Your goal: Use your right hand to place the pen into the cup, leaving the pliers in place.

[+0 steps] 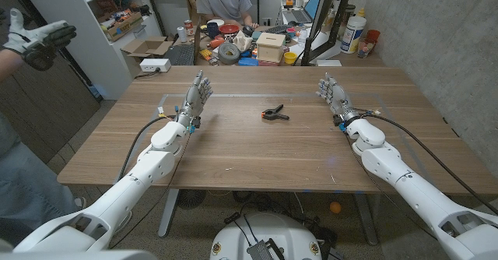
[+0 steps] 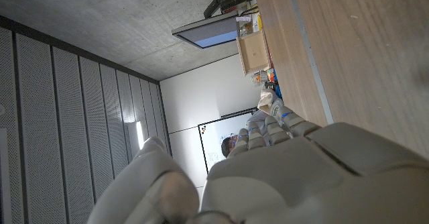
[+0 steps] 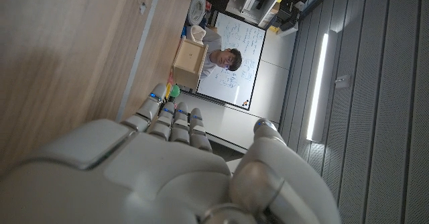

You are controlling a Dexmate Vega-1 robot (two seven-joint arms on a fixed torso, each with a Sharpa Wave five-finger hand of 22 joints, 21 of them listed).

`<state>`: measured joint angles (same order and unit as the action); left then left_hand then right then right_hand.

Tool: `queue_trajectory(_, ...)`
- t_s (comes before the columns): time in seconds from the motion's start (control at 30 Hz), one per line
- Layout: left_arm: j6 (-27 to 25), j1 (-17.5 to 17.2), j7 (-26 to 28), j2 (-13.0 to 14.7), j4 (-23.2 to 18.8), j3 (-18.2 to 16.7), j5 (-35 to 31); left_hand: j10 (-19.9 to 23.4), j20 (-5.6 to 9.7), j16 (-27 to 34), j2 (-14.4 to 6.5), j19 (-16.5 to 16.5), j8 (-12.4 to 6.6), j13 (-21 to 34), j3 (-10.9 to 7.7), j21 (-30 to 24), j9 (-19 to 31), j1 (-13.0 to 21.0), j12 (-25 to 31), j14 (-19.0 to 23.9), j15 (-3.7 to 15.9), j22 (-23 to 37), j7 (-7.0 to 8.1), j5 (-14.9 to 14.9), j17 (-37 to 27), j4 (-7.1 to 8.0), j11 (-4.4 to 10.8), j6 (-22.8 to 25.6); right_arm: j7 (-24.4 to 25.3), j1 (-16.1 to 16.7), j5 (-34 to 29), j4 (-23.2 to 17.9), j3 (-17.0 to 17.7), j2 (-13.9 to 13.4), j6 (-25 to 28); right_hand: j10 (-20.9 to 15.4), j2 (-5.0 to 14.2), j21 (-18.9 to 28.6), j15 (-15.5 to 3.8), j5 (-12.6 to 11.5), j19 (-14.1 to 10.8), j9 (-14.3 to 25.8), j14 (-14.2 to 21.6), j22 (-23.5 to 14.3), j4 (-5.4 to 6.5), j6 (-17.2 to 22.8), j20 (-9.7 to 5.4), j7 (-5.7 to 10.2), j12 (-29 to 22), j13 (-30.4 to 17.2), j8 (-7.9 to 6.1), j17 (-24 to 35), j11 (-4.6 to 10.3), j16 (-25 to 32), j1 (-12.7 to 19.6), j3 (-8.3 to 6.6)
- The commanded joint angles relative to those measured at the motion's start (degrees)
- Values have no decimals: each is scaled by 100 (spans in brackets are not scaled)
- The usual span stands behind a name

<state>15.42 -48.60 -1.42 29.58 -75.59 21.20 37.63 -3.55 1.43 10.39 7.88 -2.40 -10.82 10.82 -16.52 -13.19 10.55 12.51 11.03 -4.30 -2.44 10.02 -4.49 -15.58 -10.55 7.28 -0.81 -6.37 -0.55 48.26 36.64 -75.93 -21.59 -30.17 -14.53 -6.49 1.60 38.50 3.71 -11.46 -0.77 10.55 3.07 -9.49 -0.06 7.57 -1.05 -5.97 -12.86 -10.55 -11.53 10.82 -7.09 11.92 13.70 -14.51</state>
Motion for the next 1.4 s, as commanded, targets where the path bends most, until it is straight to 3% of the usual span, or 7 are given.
queue_trajectory(0.03,-173,-69,139,55,-227,1,1,-3,-4,37,-26,-26,-42,5,-37,-30,16,68,39,-35,11,30,-8,-30,-24,-12,22,-8,121,16,-66,-126,-23,-86,221,-79,-1,10,15,-7,-37,17,64,-29,-5,89,-49,6,-29,-14,-43,22,-8,38,51,-38)
queue_trajectory(0.47,-380,-138,300,162,-451,20,-64,22,-45,46,-63,-28,-52,3,-37,-14,15,100,52,-10,-1,33,1,-45,-21,-29,12,21,136,-11,-120,-66,-36,-81,178,-331,37,-40,-22,41,-280,20,302,-37,-52,205,-55,60,-90,-10,-46,15,3,86,95,-47)
queue_trajectory(1.13,-506,-186,339,290,-629,59,-161,76,-69,45,-158,-28,-73,2,-63,8,15,175,73,-1,4,38,29,-63,-17,-59,23,87,759,268,-722,-835,-48,-442,333,-492,56,-120,-27,61,-378,24,434,-42,-183,362,-23,86,-118,-12,-70,-7,1,77,270,-100)
queue_trajectory(1.2,-540,-203,356,311,-669,53,-158,76,-74,44,-164,-32,-76,2,-66,11,15,181,73,-4,7,38,32,-64,-17,-61,19,98,850,292,-779,-915,-40,-471,385,-529,56,-128,-39,64,-403,24,471,-42,-210,386,-21,94,-127,-12,-73,-11,12,82,306,-110)
queue_trajectory(1.3,-587,-233,378,358,-739,42,-161,96,-84,45,-194,-38,-85,2,-76,18,15,205,80,0,7,39,36,-66,-16,-70,35,126,996,327,-910,-1025,-34,-538,470,-663,110,-174,-65,63,-543,28,631,-44,-427,450,-16,128,-149,-15,-73,-25,30,93,641,-225)
queue_trajectory(1.4,-611,-259,397,401,-798,26,-169,92,-86,45,-207,-35,-87,2,-81,19,16,217,78,1,7,40,36,-67,-16,-75,25,135,1080,351,-971,-1099,-17,-582,539,-714,123,-193,-94,66,-608,30,689,-47,-523,502,-21,164,-154,-16,-80,-29,52,91,788,-269)
